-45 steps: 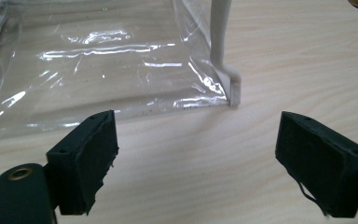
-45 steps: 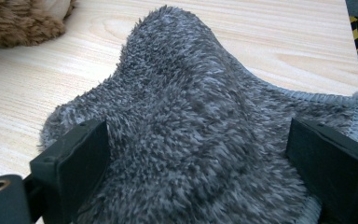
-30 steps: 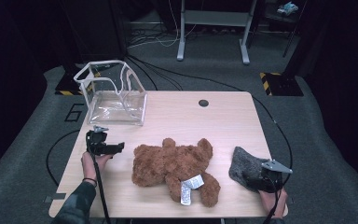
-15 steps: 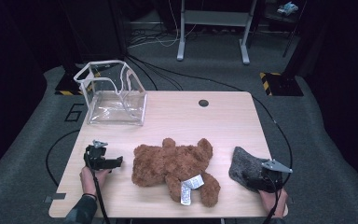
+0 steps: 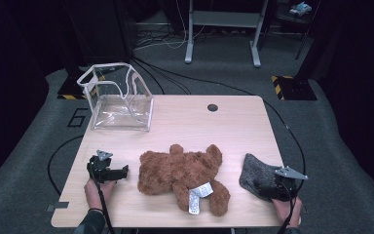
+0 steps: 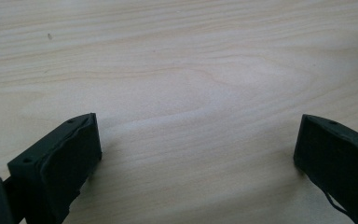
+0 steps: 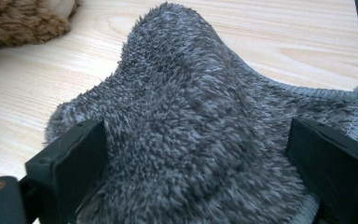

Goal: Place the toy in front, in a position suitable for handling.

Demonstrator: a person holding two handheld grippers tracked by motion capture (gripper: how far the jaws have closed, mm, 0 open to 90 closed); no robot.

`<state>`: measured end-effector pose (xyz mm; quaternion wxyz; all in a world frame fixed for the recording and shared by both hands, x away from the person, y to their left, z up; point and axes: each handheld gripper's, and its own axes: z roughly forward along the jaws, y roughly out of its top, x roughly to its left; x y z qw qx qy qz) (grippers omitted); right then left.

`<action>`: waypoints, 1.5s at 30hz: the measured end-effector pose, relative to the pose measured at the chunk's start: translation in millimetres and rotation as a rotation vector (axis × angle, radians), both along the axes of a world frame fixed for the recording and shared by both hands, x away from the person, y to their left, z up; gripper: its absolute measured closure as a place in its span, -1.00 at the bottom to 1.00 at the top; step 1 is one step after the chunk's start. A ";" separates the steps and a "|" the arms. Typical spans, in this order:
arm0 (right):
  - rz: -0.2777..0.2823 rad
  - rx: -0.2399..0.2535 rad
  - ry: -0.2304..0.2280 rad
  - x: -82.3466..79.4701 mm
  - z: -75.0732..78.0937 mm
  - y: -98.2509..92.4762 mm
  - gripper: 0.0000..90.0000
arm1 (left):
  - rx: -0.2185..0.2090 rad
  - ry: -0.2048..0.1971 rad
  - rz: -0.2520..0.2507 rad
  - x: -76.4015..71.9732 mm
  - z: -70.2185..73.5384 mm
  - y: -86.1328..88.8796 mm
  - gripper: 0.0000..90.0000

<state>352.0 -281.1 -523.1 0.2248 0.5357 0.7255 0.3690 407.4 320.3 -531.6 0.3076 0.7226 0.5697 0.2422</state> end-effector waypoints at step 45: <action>-0.005 -0.129 0.094 52.7 62.3 13.7 0.61 | 0.007 -0.012 0.020 -0.3 0.6 -1.9 -0.93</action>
